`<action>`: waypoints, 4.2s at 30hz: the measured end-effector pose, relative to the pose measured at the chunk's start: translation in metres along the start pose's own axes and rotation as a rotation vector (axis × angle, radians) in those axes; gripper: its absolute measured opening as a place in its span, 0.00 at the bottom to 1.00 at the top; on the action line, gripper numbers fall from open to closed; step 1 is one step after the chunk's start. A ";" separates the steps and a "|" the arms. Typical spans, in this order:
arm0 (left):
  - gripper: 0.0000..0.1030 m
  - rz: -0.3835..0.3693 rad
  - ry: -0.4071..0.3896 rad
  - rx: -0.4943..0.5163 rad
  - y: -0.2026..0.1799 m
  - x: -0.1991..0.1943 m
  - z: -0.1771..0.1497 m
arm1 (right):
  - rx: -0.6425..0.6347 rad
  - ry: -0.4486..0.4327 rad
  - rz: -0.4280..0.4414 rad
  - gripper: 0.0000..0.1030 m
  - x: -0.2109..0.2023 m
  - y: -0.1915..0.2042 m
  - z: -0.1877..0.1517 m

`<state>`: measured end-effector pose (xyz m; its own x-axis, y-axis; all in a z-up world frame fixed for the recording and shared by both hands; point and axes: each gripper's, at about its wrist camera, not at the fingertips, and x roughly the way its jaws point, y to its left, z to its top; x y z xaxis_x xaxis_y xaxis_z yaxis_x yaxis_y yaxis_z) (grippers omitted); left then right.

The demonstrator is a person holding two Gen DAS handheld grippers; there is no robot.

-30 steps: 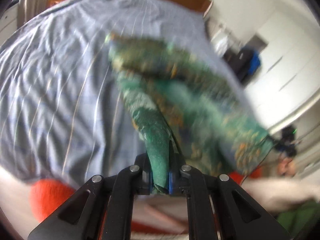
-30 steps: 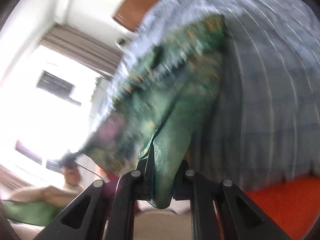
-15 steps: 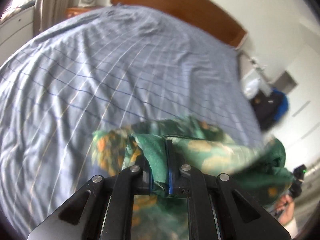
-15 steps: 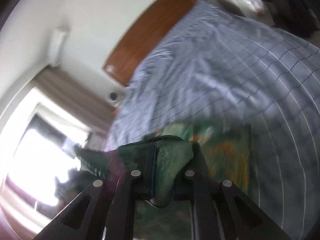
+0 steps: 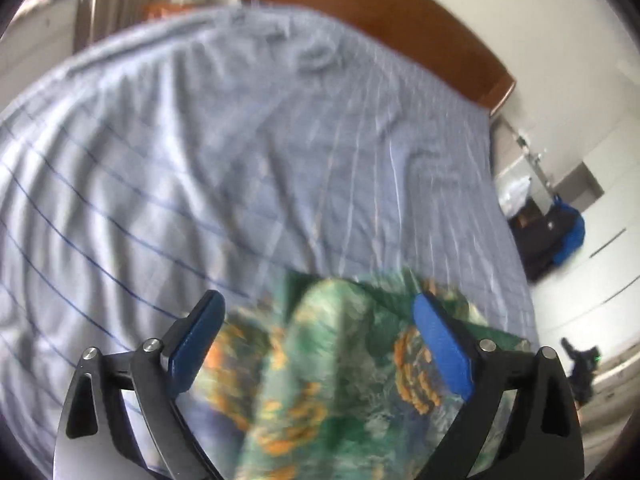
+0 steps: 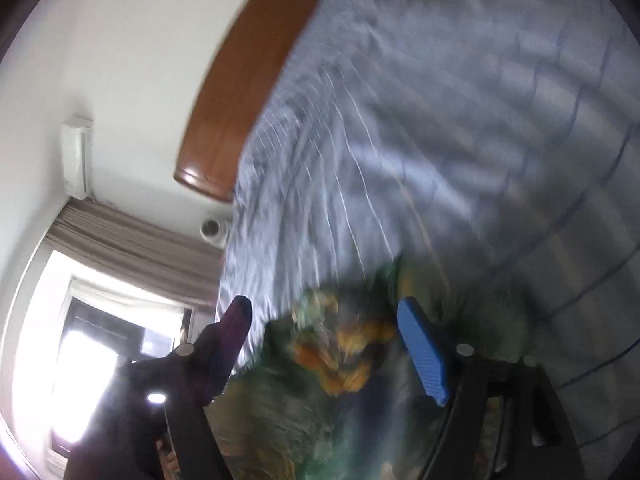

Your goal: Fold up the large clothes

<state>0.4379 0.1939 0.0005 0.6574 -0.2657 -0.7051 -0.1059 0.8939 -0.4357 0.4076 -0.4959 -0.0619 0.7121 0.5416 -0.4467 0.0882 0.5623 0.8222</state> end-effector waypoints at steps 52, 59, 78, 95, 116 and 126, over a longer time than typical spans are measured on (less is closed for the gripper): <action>0.93 0.320 0.063 0.737 -0.205 0.106 -0.208 | -0.495 0.033 -0.316 0.68 -0.090 0.016 -0.191; 0.95 0.355 0.108 0.573 -0.223 0.161 -0.128 | -0.515 0.019 -0.302 0.68 -0.104 0.003 -0.219; 0.94 -0.154 0.088 0.621 -0.225 0.052 -0.243 | -0.077 0.146 -0.156 0.87 -0.052 -0.059 -0.150; 0.96 -0.472 0.123 0.094 -0.109 -0.001 -0.125 | -0.473 0.047 0.000 0.28 -0.051 0.177 -0.196; 0.35 -0.268 0.340 0.251 -0.130 0.006 -0.079 | -1.338 -0.006 -0.231 0.29 0.070 0.291 -0.425; 0.32 -0.168 0.312 0.252 -0.027 0.004 -0.056 | -0.902 0.028 0.027 0.57 0.008 0.260 -0.324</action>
<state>0.4013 0.1489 -0.0219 0.3889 -0.4766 -0.7884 0.1940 0.8790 -0.4356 0.2108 -0.1428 0.0339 0.6879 0.5700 -0.4493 -0.5162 0.8194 0.2490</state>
